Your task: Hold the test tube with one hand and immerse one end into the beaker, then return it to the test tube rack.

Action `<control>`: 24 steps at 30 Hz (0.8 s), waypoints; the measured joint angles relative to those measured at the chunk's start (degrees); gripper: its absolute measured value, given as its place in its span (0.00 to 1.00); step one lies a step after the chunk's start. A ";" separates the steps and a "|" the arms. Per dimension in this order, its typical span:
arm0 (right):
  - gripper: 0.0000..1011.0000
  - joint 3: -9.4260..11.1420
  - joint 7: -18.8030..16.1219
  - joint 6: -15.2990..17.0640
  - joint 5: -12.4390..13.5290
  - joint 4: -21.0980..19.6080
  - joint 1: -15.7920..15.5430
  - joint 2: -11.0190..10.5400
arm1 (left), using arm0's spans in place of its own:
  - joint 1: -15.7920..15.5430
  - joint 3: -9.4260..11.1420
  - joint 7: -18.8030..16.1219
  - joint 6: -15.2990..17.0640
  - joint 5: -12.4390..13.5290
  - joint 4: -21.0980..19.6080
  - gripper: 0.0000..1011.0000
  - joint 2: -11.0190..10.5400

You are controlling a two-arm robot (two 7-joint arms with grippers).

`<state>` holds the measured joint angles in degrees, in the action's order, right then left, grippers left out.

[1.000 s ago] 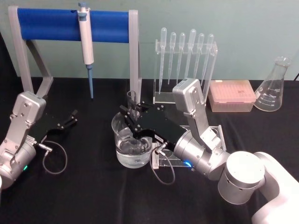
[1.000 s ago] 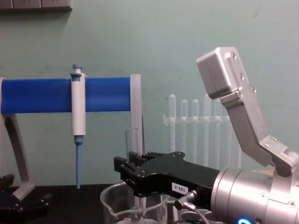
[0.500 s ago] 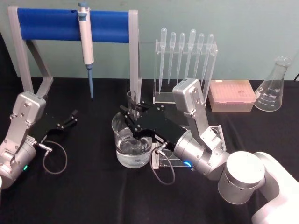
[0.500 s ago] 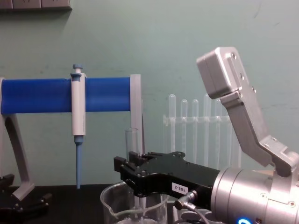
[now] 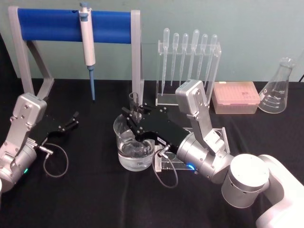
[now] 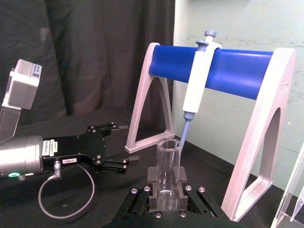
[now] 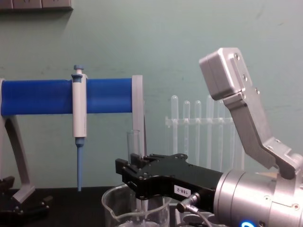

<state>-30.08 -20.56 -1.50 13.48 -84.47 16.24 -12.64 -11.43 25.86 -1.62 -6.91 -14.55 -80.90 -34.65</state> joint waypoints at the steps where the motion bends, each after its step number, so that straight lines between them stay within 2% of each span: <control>1: 0.22 0.00 0.00 0.00 0.00 0.00 0.00 0.00 | 0.00 0.00 0.00 0.00 0.00 0.00 0.99 0.00; 24: 0.22 0.00 0.00 0.00 0.00 0.00 0.00 0.00 | 0.00 0.00 0.00 0.00 0.00 0.00 0.99 0.00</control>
<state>-30.08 -20.56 -1.50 13.48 -84.48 16.24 -12.64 -11.43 25.86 -1.62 -6.91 -14.55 -80.90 -34.64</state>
